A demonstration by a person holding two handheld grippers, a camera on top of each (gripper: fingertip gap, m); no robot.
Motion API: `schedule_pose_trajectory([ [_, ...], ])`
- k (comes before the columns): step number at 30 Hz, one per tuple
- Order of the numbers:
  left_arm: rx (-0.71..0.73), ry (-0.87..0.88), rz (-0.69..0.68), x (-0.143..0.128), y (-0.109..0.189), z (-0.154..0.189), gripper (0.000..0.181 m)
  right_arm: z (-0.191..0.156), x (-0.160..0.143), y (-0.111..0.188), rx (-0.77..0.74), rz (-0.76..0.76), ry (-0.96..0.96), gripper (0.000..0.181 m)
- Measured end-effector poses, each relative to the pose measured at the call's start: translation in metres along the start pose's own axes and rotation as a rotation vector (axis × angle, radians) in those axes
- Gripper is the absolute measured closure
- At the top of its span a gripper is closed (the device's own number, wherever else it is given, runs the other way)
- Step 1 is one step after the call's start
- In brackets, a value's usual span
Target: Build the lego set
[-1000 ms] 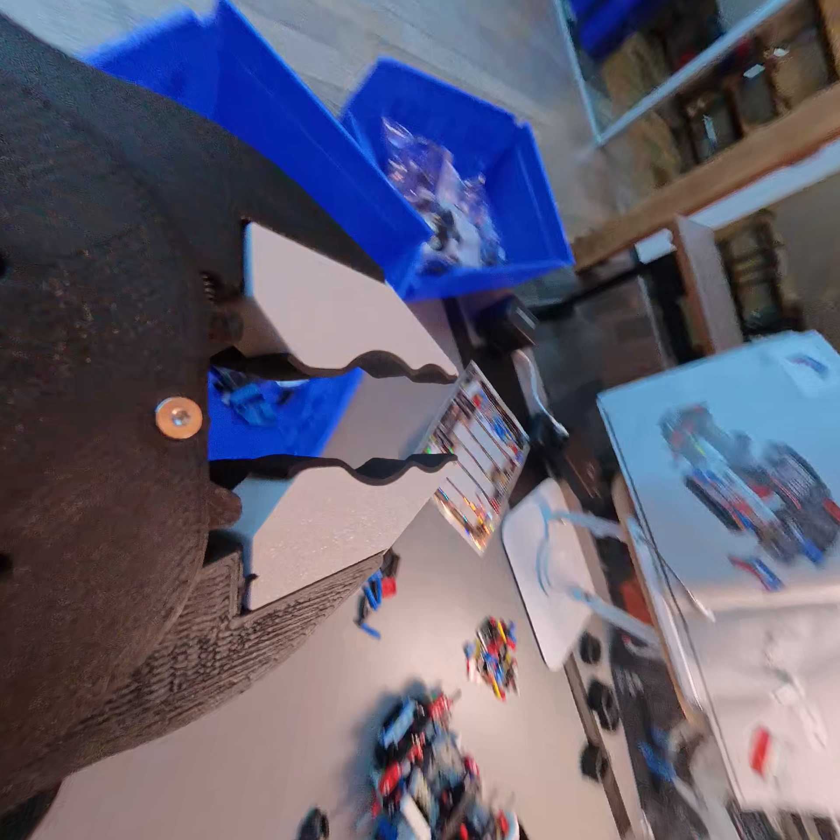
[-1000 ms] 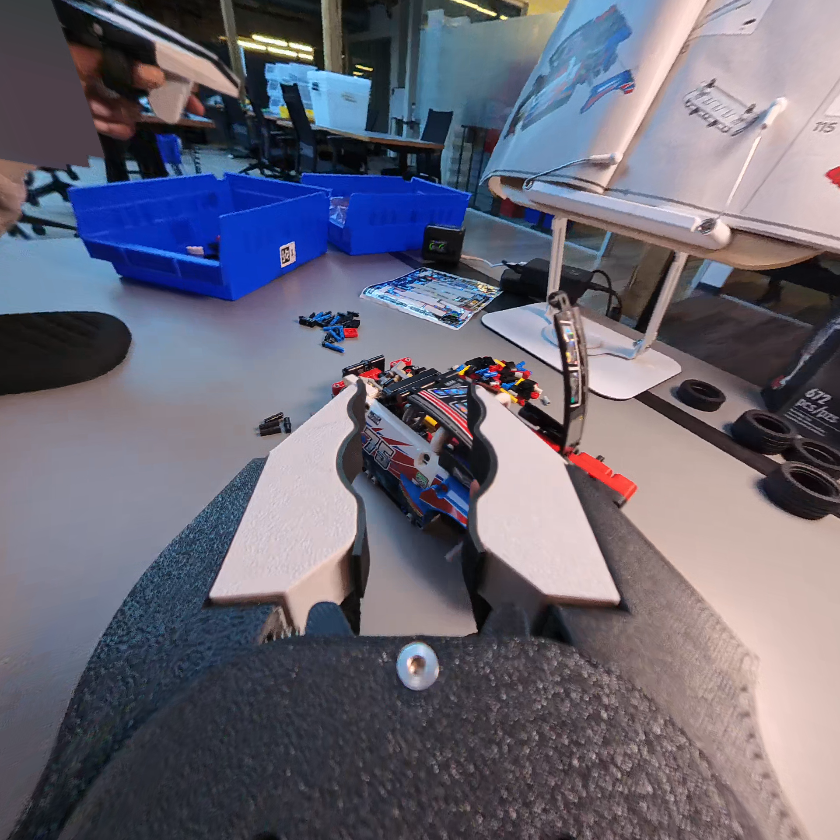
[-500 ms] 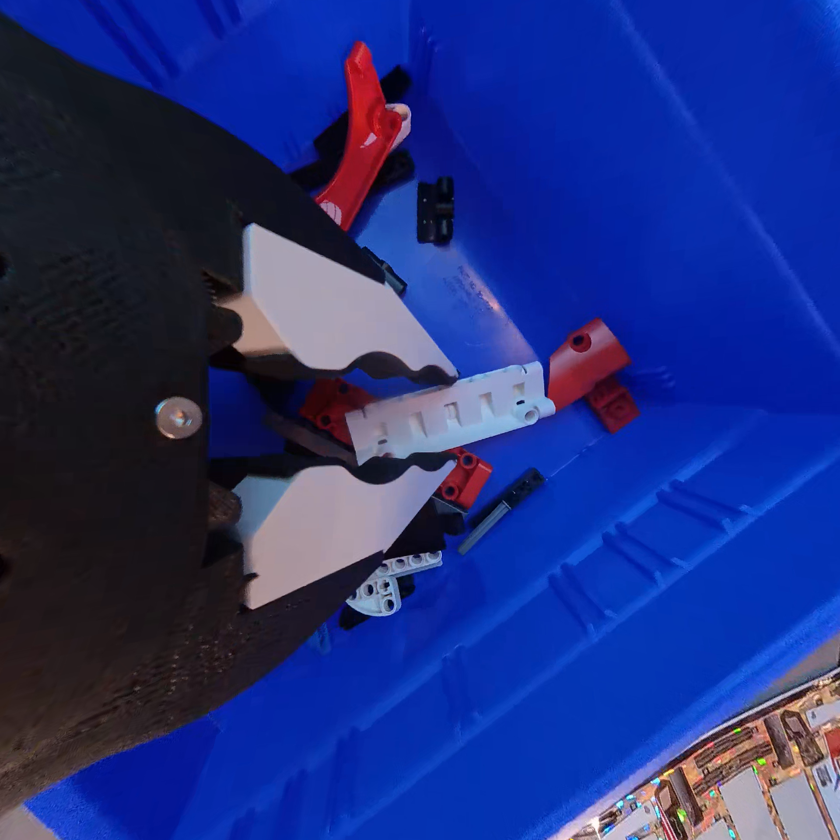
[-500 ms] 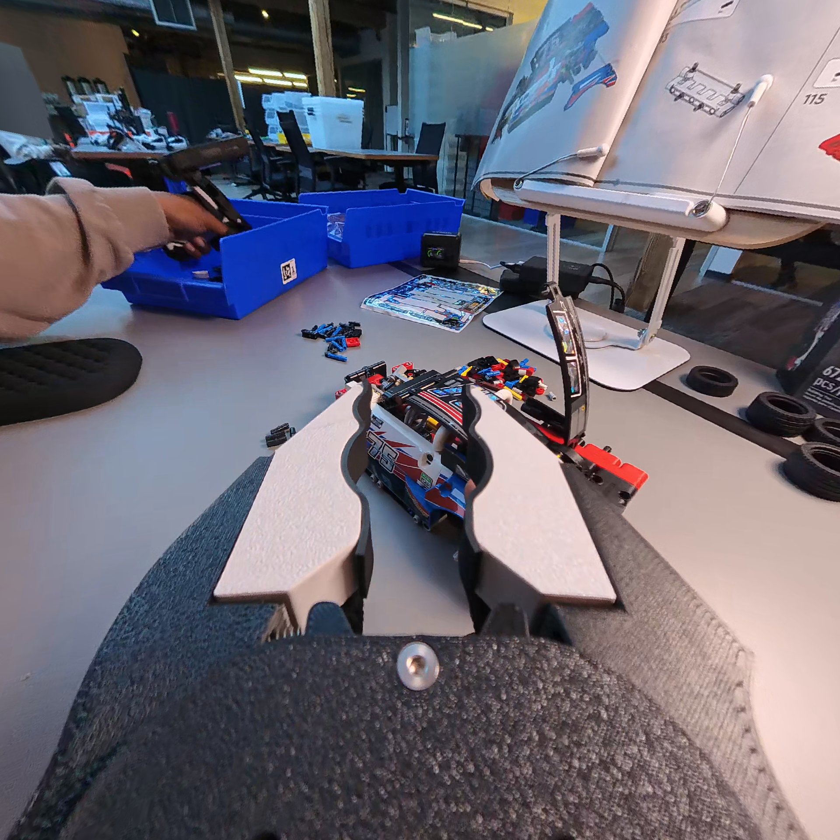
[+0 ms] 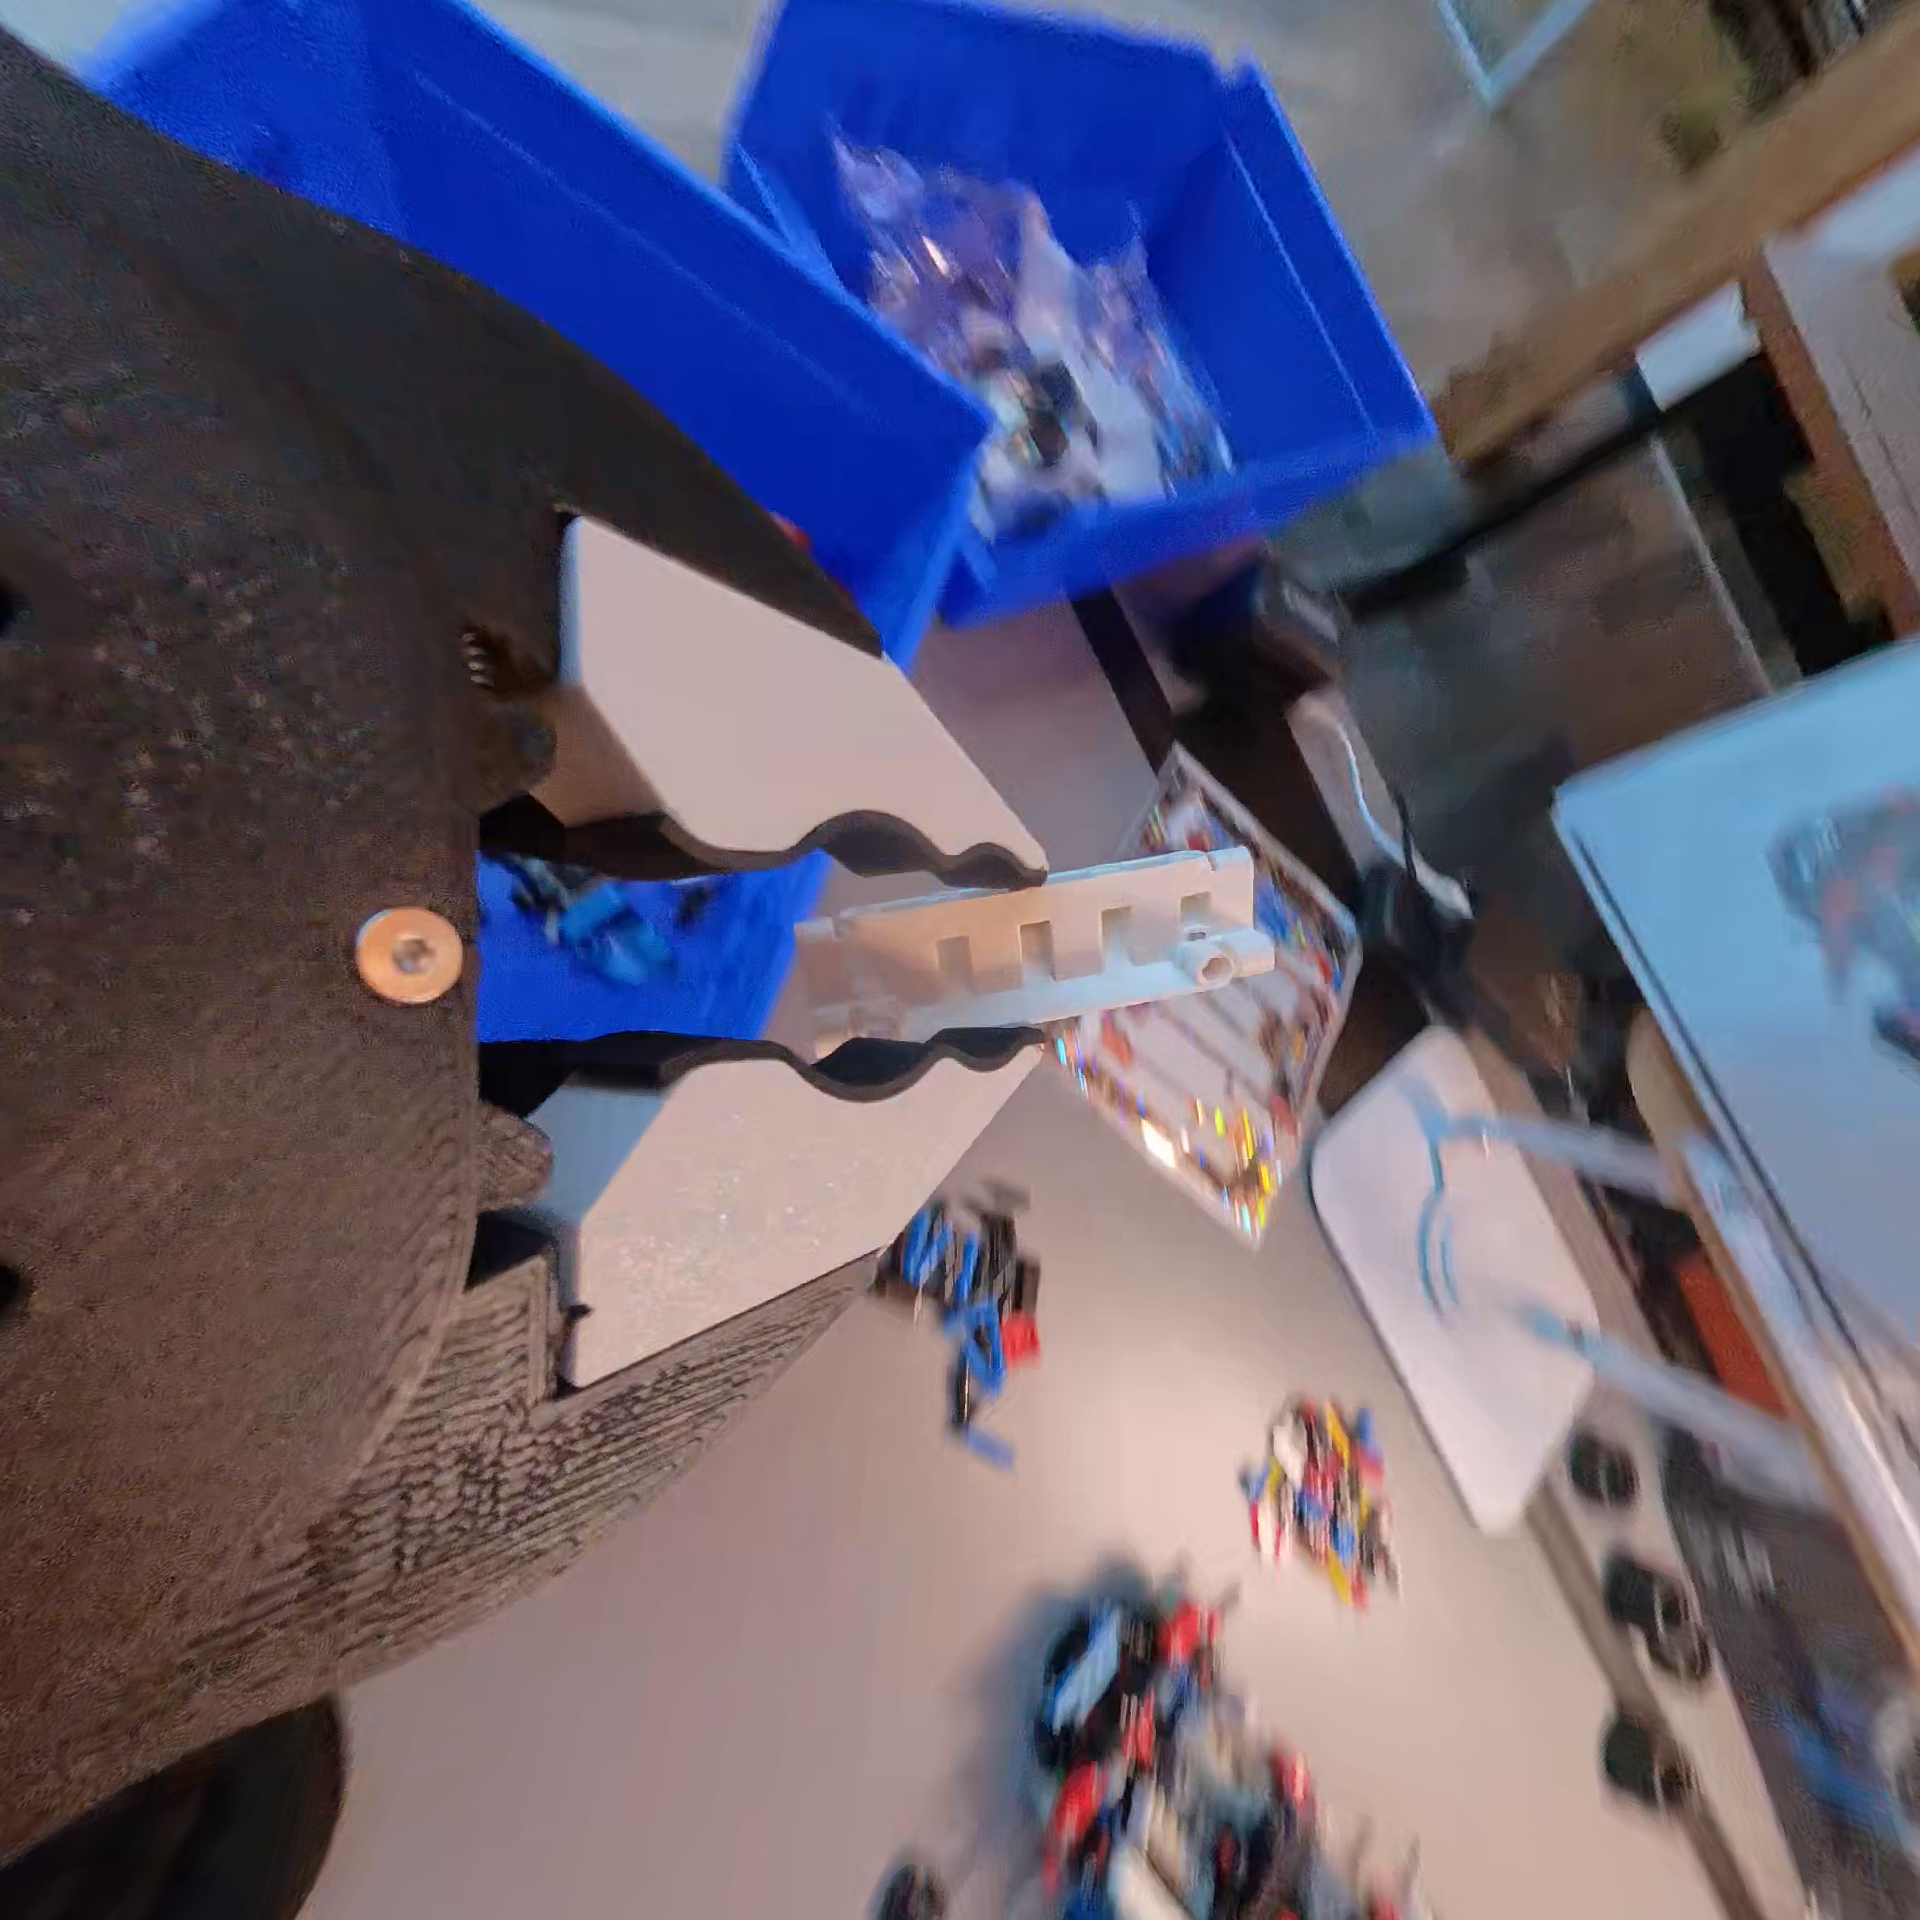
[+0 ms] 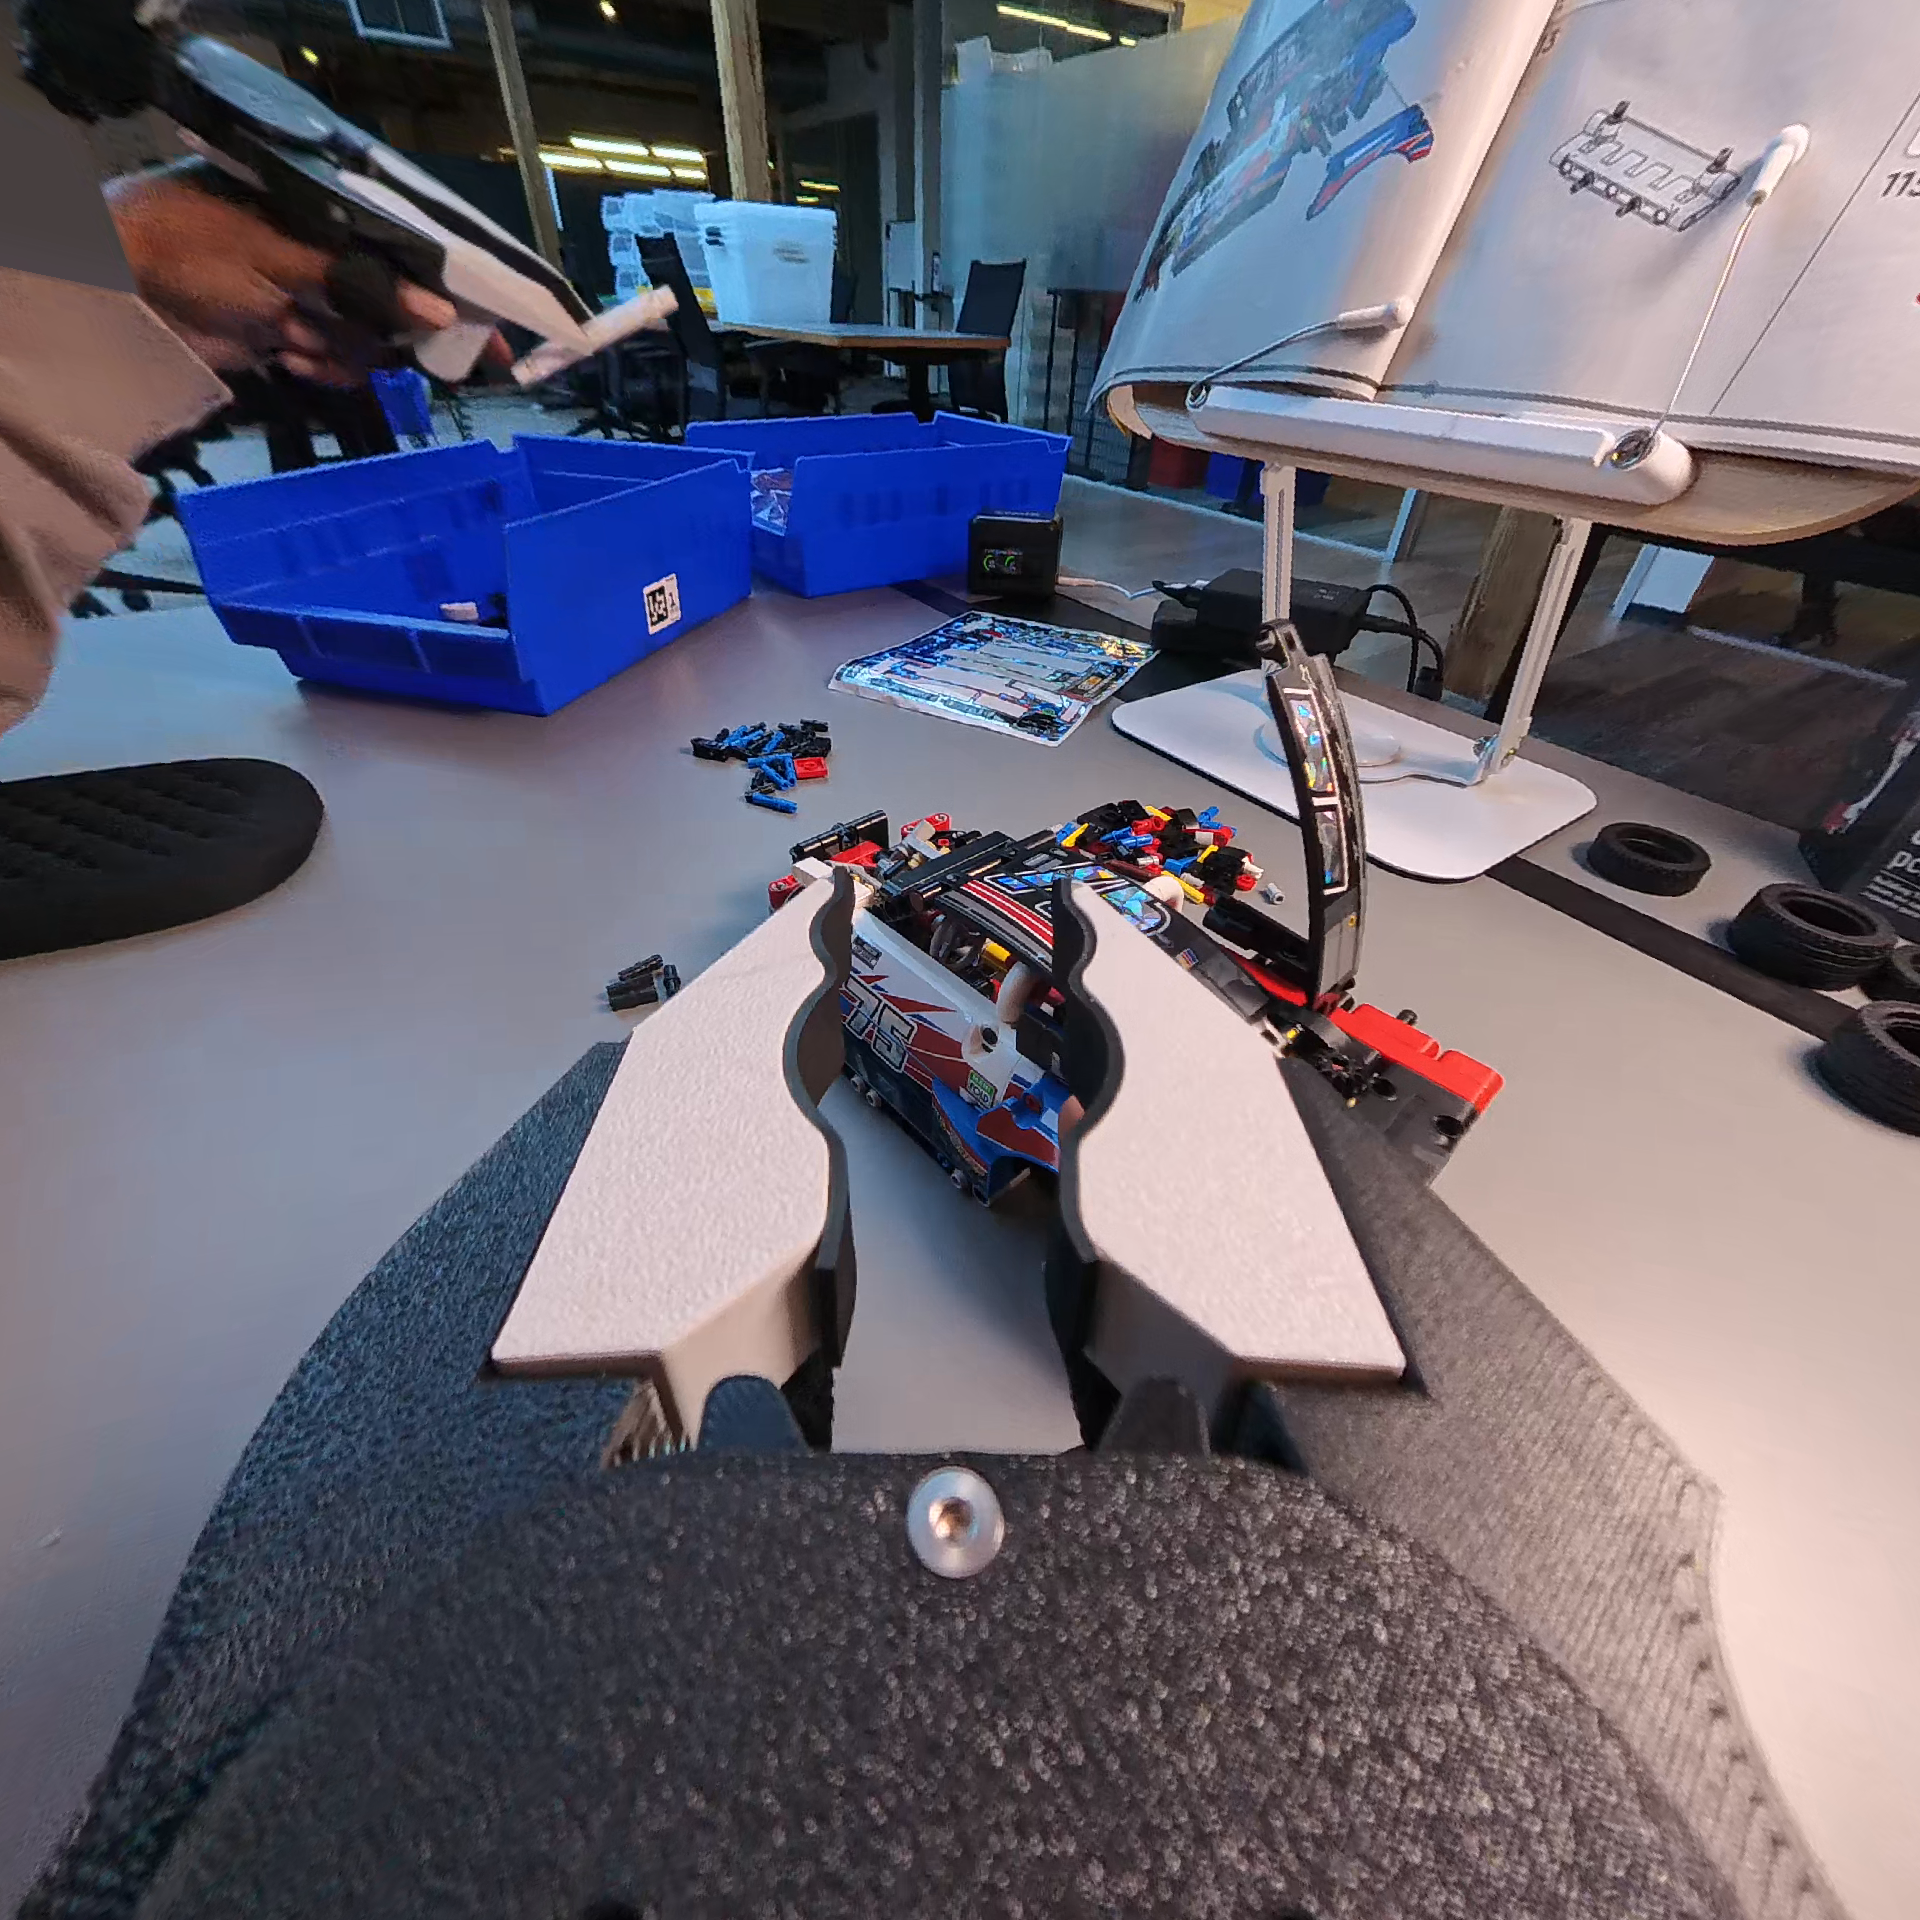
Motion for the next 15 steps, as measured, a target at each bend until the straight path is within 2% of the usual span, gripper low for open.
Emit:
schedule_pose_trajectory([
  [3, -0.396, -0.127, 0.005, 0.014, -0.011, 0.09, 0.156, -0.002, -0.001, -0.002, 0.0, -0.007, 0.003, 0.146],
  [6, -0.738, -0.214, -0.059, -0.004, -0.033, 0.177, 0.156, -0.005, -0.001, -0.003, -0.001, -0.011, 0.012, 0.146],
  [8, -0.885, -0.252, -0.119, -0.022, -0.048, 0.223, 0.156, -0.006, -0.002, -0.005, 0.002, -0.02, 0.018, 0.146],
  [11, -1.024, -0.309, -0.185, -0.045, -0.065, 0.275, 0.156, -0.007, -0.005, -0.007, 0.011, -0.035, 0.024, 0.146],
  [15, -1.032, -0.471, -0.241, -0.062, -0.075, 0.31, 0.156, -0.009, -0.007, -0.009, 0.023, -0.052, 0.038, 0.146],
])
Point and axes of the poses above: each gripper's, where its closed fingertips meet, y back along the fingers, x out of its top, z = x × y across the jaws, the point moved 9 cm from there along y, back along the fingers, and after that the axes turned 3 degrees about -x, right-handed, at the moved point
